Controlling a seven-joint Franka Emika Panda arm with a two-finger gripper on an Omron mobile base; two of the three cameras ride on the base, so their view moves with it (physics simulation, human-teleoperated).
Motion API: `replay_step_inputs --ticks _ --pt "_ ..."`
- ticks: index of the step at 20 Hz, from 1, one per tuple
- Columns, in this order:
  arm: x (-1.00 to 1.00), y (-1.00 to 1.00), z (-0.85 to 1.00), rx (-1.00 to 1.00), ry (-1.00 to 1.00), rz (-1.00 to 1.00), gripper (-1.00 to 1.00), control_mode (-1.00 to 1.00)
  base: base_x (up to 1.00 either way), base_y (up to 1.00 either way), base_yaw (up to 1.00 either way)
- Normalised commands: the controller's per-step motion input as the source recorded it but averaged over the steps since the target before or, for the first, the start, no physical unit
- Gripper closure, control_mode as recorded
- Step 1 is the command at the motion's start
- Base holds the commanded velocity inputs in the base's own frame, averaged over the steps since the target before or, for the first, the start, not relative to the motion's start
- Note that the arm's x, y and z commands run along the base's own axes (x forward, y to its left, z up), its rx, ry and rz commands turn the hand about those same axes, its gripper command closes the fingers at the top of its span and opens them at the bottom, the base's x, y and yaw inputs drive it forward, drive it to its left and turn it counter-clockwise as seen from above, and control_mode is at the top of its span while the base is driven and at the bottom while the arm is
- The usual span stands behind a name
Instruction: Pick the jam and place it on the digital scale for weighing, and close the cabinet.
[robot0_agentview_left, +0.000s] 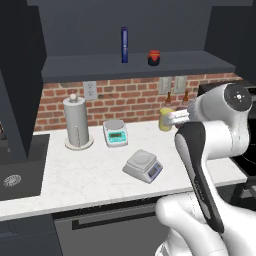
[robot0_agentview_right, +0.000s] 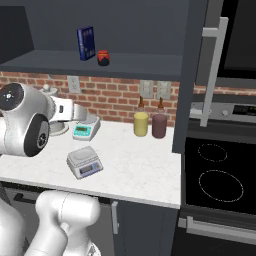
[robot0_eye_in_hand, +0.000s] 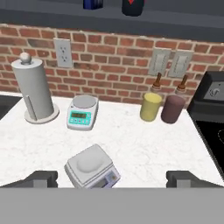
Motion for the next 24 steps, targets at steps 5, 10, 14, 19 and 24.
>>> replay_step_inputs --ticks 5,10,14,19,24 --pt "-0.12 0.0 0.97 0.0 -0.11 0.0 -1.0 -1.0 0.0 0.0 0.0" --pt "0.0 0.0 0.8 0.0 -0.12 0.0 -1.0 -1.0 0.0 0.0 0.0" --pt "0.0 0.0 0.4 0.0 -0.11 0.0 -1.0 -1.0 0.0 0.0 0.0" --pt "0.05 0.0 0.02 0.0 -0.14 0.0 -1.0 -1.0 0.0 0.0 0.0" --pt "0.41 0.0 0.0 0.0 -0.14 0.0 -1.0 -1.0 0.0 0.0 0.0"
